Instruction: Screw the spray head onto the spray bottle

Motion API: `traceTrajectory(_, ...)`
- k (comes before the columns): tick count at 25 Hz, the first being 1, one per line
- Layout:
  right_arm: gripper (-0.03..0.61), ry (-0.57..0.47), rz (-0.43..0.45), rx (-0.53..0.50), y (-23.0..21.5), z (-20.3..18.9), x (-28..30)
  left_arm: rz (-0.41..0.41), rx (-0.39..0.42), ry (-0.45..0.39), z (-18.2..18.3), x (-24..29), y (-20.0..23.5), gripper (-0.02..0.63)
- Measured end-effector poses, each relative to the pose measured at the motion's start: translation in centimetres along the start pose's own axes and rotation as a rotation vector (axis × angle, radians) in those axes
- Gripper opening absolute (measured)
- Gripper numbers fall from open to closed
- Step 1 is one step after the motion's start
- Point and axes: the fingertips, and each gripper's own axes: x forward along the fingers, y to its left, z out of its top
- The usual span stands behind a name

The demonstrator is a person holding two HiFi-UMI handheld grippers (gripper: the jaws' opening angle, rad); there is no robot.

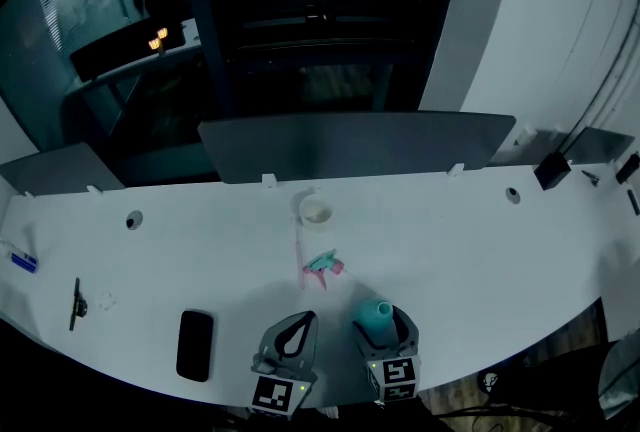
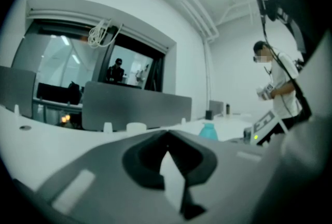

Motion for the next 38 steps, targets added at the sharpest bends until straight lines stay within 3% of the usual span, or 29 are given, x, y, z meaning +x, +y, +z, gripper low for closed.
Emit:
traceTrajectory(3,0.365,0.002,0.004,0.014,0.0,-0.2,0.1,-0.012,-0.014,0.040,-1.0,0.4,0.5,0.003)
traceTrajectory(5,0.365,0.007,0.009,0.016,0.1,-0.4,0.1,-0.040,-0.075,0.098,-1.8,1.3,0.9,0.006)
traceTrajectory(9,0.365,0.009,0.013,0.009,-0.1,-0.5,0.0,-0.135,-0.166,0.312,-4.0,4.7,0.4,0.150)
traceTrajectory(11,0.365,0.003,0.018,0.009,0.0,-0.5,0.1,-0.174,-0.201,0.375,-4.5,6.6,-0.5,0.202)
traceTrajectory(18,0.365,0.020,0.019,-0.006,0.1,0.5,-0.6,-0.305,-0.393,0.571,-6.5,11.1,-3.9,0.202)
traceTrajectory(25,0.365,0.024,-0.033,0.007,-2.0,-0.4,-2.3,-0.313,-0.501,0.687,-9.4,12.3,-4.9,0.215)
traceTrajectory(34,0.365,0.027,-0.038,-0.005,-2.4,-0.6,-2.7,-0.344,-0.816,0.739,-11.8,14.5,-7.2,0.247)
traceTrajectory(37,0.365,0.024,-0.033,0.001,-2.4,-0.6,-2.7,-0.336,-0.869,0.730,-11.9,14.9,-7.2,0.243)
traceTrajectory(38,0.365,0.025,-0.032,0.003,-2.5,-0.6,-2.8,-0.331,-0.866,0.724,-11.9,14.9,-7.0,0.196)
